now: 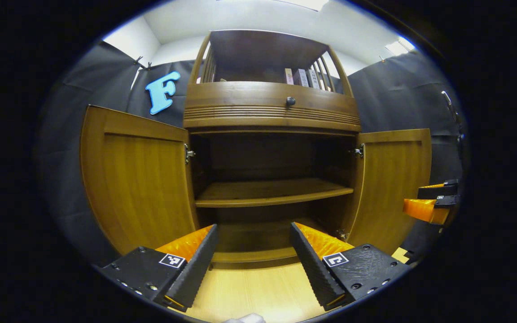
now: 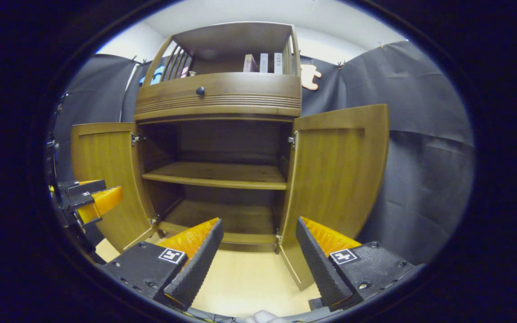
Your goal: Open the right door of the double-door shoe cabinet with the right hand, and open the left door with the left hand.
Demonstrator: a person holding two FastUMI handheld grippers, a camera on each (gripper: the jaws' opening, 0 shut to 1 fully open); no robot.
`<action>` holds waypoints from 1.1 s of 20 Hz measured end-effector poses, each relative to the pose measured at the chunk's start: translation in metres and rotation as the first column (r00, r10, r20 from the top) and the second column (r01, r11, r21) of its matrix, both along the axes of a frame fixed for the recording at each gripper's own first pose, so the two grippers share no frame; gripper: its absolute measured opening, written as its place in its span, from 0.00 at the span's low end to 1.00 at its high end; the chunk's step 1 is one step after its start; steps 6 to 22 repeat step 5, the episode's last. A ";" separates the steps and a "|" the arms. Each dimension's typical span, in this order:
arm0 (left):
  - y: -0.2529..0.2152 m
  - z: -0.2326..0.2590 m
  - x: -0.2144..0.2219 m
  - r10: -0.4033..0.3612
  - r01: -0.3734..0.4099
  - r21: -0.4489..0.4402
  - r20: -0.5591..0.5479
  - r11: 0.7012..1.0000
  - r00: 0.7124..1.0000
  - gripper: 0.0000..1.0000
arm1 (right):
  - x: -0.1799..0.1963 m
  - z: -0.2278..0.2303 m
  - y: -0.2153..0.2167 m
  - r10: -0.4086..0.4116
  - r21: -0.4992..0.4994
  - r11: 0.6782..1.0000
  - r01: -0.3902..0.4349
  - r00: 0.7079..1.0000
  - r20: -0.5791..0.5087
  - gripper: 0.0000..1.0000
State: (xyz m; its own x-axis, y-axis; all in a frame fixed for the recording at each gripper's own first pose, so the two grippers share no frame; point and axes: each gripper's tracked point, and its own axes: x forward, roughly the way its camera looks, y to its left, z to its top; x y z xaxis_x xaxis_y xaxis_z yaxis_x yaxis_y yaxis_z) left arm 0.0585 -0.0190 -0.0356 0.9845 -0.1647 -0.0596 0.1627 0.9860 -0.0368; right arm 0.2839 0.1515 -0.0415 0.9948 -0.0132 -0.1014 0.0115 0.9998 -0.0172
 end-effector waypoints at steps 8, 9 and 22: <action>0.000 0.004 0.005 0.014 -0.014 0.009 0.008 1.000 1.000 0.95 | 0.000 0.007 -0.004 -0.020 0.017 1.000 0.019 1.000 0.024 1.00; 0.000 0.004 0.005 0.014 -0.014 0.009 0.008 1.000 1.000 0.95 | 0.000 0.007 -0.004 -0.020 0.017 1.000 0.019 1.000 0.024 1.00; 0.000 0.004 0.005 0.014 -0.014 0.009 0.008 1.000 1.000 0.95 | 0.000 0.007 -0.004 -0.020 0.017 1.000 0.019 1.000 0.024 1.00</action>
